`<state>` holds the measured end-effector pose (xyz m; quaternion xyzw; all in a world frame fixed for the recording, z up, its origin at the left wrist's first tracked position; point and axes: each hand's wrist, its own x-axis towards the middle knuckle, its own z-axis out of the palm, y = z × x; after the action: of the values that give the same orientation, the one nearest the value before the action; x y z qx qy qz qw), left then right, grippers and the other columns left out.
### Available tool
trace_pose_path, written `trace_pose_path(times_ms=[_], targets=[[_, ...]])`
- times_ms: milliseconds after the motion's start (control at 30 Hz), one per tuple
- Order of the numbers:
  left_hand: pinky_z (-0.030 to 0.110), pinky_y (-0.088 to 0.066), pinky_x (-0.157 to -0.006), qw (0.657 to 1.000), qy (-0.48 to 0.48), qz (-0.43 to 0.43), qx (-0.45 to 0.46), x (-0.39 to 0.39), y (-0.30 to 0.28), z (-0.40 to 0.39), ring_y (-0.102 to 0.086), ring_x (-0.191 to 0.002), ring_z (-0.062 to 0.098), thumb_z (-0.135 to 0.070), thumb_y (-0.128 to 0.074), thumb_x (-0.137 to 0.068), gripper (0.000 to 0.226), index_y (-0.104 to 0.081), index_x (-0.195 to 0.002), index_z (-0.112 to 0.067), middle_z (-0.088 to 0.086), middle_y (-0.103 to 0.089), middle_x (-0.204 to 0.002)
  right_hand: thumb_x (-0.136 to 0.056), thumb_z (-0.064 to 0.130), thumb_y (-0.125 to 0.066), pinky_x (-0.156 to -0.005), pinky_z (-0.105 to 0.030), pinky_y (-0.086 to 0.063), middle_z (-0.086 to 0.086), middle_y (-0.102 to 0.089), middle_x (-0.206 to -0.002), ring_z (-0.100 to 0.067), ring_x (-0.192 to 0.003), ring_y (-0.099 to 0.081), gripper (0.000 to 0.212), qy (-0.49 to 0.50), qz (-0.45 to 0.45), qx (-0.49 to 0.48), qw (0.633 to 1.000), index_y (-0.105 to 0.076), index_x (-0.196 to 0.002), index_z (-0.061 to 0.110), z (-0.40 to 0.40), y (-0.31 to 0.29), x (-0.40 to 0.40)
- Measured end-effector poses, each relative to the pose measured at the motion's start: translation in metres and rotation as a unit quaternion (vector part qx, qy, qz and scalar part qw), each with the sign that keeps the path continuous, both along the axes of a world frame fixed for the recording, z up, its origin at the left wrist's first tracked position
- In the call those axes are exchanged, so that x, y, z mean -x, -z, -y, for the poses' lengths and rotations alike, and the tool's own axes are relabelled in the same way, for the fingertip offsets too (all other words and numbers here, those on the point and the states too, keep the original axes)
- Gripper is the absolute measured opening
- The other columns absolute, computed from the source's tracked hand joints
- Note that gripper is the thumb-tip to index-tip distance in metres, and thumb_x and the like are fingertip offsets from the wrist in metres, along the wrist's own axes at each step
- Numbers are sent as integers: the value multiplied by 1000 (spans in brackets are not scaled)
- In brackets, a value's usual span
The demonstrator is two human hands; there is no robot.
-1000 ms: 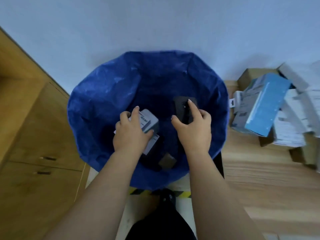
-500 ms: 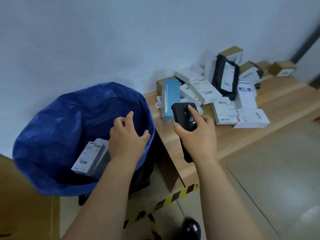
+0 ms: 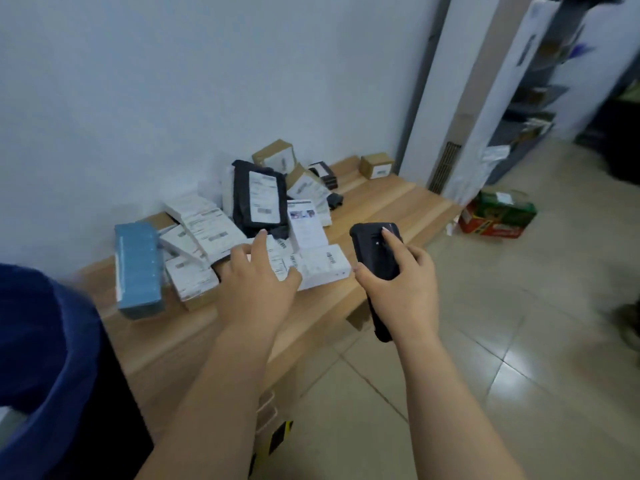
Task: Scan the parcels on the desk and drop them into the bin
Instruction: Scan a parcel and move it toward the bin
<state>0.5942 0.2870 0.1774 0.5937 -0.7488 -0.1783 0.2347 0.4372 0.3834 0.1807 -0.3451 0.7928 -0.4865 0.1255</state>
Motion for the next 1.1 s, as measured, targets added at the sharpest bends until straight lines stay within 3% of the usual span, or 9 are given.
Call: trace_pose_path(times_ms=[367,633,800,967,1100], targets=[[41,-40,-96,998,67,2,13,221,-3,20,-38,-129,29,-49,-57,-91,74,-24,-153,-25,8,-34,-147,-85,39,-74,-82,-24,-38,9,-43,-132,-5,-107,-48,65,93,28,0,995,-46,-144,45,-16,7,219],[41,-38,-101,992,122,23,14,368,-4,104,-37,-130,29,-50,-56,-92,73,-25,-152,-21,10,-34,-147,-83,39,-74,-88,-26,-41,8,-44,-130,-8,-110,-52,67,136,29,18,990,-46,-143,46,60,2,352],[40,-37,-100,988,150,16,0,453,-9,155,-40,-127,28,-45,-57,-93,72,-26,-153,-20,10,-37,-145,-85,37,-74,-74,-15,-40,11,-43,-131,2,-98,-52,65,167,41,40,984,-46,-144,46,108,-3,426],[33,-37,-88,987,152,43,-10,516,6,194,-45,-119,25,-45,-55,-93,70,-25,-152,-22,6,-39,-138,-85,44,-73,-84,-28,-47,9,-43,-132,-9,-110,-53,68,174,44,11,984,-42,-145,49,147,14,493],[39,-42,-93,992,108,46,-37,575,22,232,-46,-119,26,-46,-55,-90,71,-27,-150,-22,6,-38,-139,-84,45,-74,-77,-25,-43,10,-43,-131,-9,-109,-55,66,148,48,-9,988,-44,-144,49,186,28,560]])
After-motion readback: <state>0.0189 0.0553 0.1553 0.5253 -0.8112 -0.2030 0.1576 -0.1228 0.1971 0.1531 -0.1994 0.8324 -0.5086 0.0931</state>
